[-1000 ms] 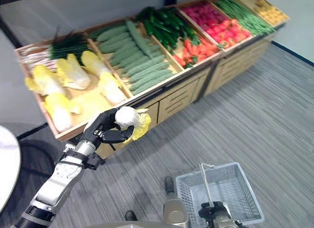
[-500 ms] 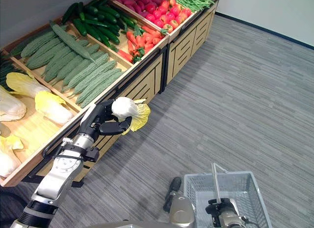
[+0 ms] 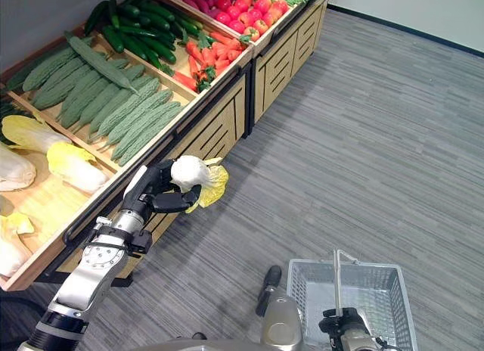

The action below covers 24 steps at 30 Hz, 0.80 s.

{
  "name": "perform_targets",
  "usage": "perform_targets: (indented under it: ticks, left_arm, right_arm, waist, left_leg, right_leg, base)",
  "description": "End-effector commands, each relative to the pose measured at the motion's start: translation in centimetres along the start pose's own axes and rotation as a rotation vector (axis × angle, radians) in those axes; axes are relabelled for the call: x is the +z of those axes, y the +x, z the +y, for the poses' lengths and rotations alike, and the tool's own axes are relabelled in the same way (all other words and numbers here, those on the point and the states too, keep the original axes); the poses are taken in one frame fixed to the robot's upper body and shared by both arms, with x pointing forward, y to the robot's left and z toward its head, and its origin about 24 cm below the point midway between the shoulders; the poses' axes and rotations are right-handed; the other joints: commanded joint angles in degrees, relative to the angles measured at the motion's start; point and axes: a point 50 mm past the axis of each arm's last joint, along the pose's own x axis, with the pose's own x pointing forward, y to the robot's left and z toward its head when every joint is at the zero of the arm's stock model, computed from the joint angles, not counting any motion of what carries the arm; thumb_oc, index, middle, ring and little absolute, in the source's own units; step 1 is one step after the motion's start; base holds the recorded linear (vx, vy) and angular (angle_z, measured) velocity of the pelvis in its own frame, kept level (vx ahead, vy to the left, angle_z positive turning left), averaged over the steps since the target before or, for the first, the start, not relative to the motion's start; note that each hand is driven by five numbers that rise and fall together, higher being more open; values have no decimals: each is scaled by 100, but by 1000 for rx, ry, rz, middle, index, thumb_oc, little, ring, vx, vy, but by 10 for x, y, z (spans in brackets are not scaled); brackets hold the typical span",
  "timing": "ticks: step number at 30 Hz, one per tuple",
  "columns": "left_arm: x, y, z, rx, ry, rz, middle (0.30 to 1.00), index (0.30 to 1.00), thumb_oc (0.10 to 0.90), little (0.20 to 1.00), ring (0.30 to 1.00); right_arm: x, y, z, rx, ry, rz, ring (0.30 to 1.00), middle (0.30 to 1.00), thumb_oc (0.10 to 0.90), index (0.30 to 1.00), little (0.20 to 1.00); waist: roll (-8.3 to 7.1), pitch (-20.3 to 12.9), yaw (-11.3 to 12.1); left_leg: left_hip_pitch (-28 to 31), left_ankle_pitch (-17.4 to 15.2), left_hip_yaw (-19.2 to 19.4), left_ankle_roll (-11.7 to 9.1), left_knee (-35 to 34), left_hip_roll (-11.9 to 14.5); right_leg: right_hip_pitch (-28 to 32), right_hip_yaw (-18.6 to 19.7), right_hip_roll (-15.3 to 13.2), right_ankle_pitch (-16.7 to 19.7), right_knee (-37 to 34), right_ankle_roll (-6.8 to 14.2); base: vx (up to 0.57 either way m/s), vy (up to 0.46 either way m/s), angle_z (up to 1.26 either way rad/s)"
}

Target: Get the vegetables into the basket

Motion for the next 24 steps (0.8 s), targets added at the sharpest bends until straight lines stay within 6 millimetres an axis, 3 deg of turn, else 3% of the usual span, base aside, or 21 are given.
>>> perform_targets:
  ticks: [1,5,9,12,14,16,17,18,19,20,23,24]
  left_arm:
    - [42,-3,4,24,2,-234,300,300,400,300,300]
    - [44,-1,2,23,-6,-242,300,300,400,300,300]
    - [45,2,-1,26,-13,-247,300,300,400,300,300]
    - [44,2,-2,28,-13,-245,300,300,400,300,300]
    - [42,1,0,35,-13,-236,300,300,400,300,300]
    - [40,0,3,44,-10,-227,300,300,400,300,300]
    - [41,0,5,61,-14,-231,300,300,400,300,300]
    - [41,0,4,63,-13,-234,300,300,400,300,300]
    - [41,0,4,63,-13,-234,300,300,400,300,300]
    - [44,1,5,72,-8,-247,300,300,400,300,300]
    - [43,0,6,83,-1,-243,300,300,400,300,300]
    - [43,-1,8,92,3,-245,300,300,400,300,300]
  right_arm:
    - [9,0,2,-3,-37,-50,300,300,400,300,300]
    - [18,0,1,-6,-49,-83,300,300,400,300,300]
    - [26,0,1,-2,-81,-124,300,300,400,300,300]
    - [28,-1,1,0,-98,-134,300,300,400,300,300]
    - [28,-1,2,8,-138,-138,300,300,400,300,300]
    - [27,-1,3,11,-141,-142,300,300,400,300,300]
    - [28,-1,1,7,-146,-148,300,300,400,300,300]
    - [29,-1,1,4,-145,-148,300,300,400,300,300]
    - [29,-1,1,4,-145,-148,300,300,400,300,300]
    - [29,0,-1,-2,-143,-144,300,300,400,300,300]
    - [28,0,-3,-8,-144,-137,300,300,400,300,300]
    - [30,0,-5,-13,-156,-143,300,300,400,300,300]
  waist:
    - [-122,-79,-38]
    - [-28,-4,-62]
    - [47,162,-41]
    - [32,215,-23]
    - [-83,285,56]
    - [-181,398,207]
    - [-249,476,364]
    - [-273,484,381]
    - [-273,481,374]
    - [-392,488,409]
    - [-386,467,501]
    - [-371,477,606]
  left_leg:
    - [-379,-236,-109,167,288,-93]
    - [-530,-102,-127,103,159,-47]
    - [-598,99,-230,-29,3,128]
    - [-668,79,-265,-91,168,276]
    - [-793,-28,-366,-196,854,589]
    - [-990,140,-757,-322,1480,793]
    - [-1204,332,-1377,-386,1756,766]
    - [-1363,276,-1679,-351,1666,707]
    - [-1370,277,-1686,-350,1666,705]
    - [-1627,245,-2001,-180,1046,503]
    - [-1823,581,-2351,-284,496,605]
    - [-1981,813,-2722,-320,276,610]
  right_leg:
    - [821,222,-492,185,-693,1177]
    - [613,322,-396,103,-671,1120]
    - [362,340,-233,-199,-345,962]
    - [350,327,-157,-351,-241,869]
    - [513,294,-3,-564,-248,712]
    - [687,330,221,-730,-274,556]
    - [773,416,382,-851,-292,476]
    - [792,401,400,-912,-299,468]
    - [790,394,397,-913,-297,469]
    - [752,409,298,-807,-356,510]
    - [779,590,331,-773,-439,609]
    - [791,750,367,-770,-477,649]
  base:
    - [6,-58,1]
    - [22,-82,-4]
    - [21,-132,-4]
    - [25,-143,7]
    - [57,-264,-1]
    - [93,-280,-10]
    - [101,-190,-26]
    - [68,-104,-38]
    - [-4,51,-55]
    - [10,117,-24]
    - [58,116,-14]
    - [201,283,-90]
